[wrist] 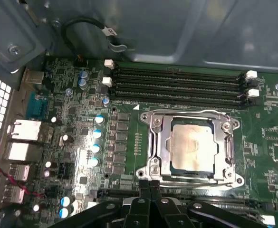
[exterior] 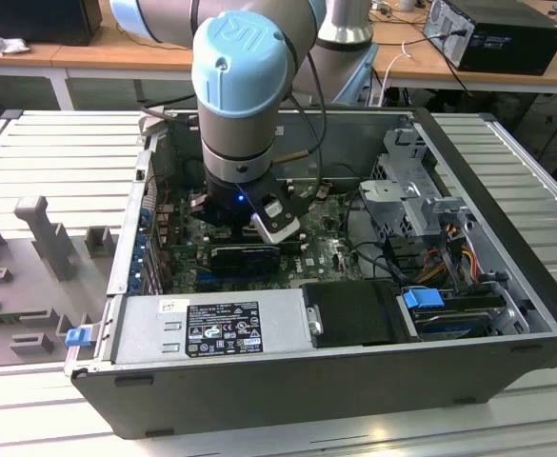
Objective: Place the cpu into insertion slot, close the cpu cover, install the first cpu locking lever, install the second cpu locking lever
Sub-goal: 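Install the second cpu locking lever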
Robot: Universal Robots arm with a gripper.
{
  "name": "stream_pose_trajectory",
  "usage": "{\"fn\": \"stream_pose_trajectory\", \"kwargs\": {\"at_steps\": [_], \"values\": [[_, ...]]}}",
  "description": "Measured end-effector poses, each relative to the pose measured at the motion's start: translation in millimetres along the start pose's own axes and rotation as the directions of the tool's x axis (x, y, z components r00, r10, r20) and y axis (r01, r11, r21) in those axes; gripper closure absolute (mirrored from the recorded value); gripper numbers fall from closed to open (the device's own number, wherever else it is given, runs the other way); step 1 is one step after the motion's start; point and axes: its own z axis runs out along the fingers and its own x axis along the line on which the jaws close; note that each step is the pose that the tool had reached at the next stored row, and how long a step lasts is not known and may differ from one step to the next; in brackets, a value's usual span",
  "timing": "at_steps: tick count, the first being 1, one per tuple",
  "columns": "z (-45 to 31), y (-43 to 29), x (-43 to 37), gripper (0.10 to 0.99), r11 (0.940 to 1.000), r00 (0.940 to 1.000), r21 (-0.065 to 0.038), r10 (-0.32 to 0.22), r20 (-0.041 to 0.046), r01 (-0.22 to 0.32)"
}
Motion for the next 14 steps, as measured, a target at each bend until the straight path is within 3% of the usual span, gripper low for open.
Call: {"fn": "stream_pose_trajectory", "kwargs": {"at_steps": [4, 5, 6, 7, 9, 12, 14], "values": [[5.6, -1.2, 0.3, 0.980, 1.0000, 1.0000, -0.007, 0.000, 0.0006, 0.000], [6.9, -1.6, 0.4, 0.980, 0.9998, 1.0000, -0.022, 0.000, 0.0015, 0.000], [7.5, -1.8, 0.5, 0.980, 0.9991, 1.0000, -0.042, 0.000, 0.0030, 0.000], [8.4, -1.9, 1.2, 0.980, 0.9986, 1.0000, -0.052, 0.000, 0.0038, 0.000], [9.7, -2.2, 3.5, 0.980, 0.9983, 1.0000, -0.059, 0.000, 0.0040, 0.000], [12.7, -2.8, 5.0, 0.980, 0.9967, 1.0000, -0.081, 0.000, 0.0057, 0.000], [14.0, -3.1, 5.2, 0.980, 0.9962, 1.0000, -0.087, 0.000, 0.0062, 0.000]]}}
